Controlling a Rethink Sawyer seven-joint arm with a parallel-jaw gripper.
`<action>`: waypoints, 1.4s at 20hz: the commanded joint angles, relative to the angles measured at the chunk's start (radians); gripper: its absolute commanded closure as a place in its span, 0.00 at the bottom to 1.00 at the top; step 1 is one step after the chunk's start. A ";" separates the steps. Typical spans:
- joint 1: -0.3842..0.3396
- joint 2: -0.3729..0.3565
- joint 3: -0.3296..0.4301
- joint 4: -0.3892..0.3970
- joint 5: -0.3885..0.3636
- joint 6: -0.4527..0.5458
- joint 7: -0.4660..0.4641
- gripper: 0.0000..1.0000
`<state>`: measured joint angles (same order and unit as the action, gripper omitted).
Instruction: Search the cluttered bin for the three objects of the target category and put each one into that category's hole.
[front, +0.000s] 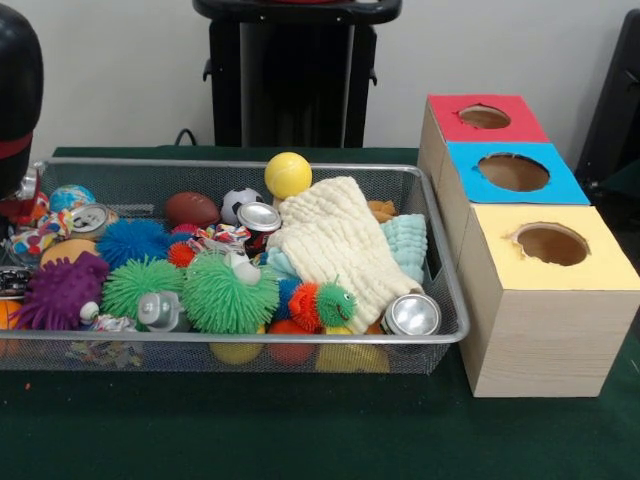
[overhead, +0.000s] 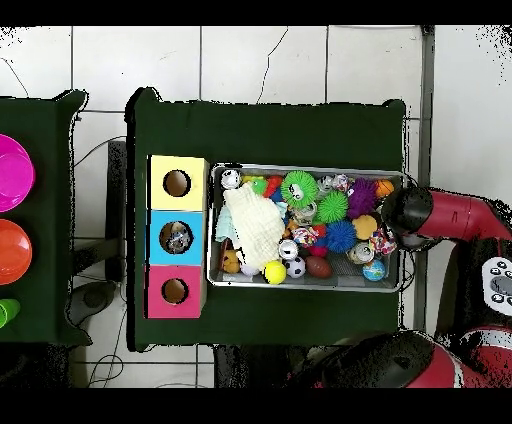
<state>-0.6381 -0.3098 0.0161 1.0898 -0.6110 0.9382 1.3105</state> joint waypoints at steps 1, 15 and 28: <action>-0.089 -0.087 0.093 0.160 0.028 -0.189 -0.047 1.00; -0.072 -0.063 0.089 0.133 0.014 -0.172 -0.033 1.00; -0.077 -0.071 0.109 0.145 0.023 -0.177 -0.051 0.00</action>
<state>-0.7008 -0.3704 0.0533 1.1977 -0.5854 0.8013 1.3103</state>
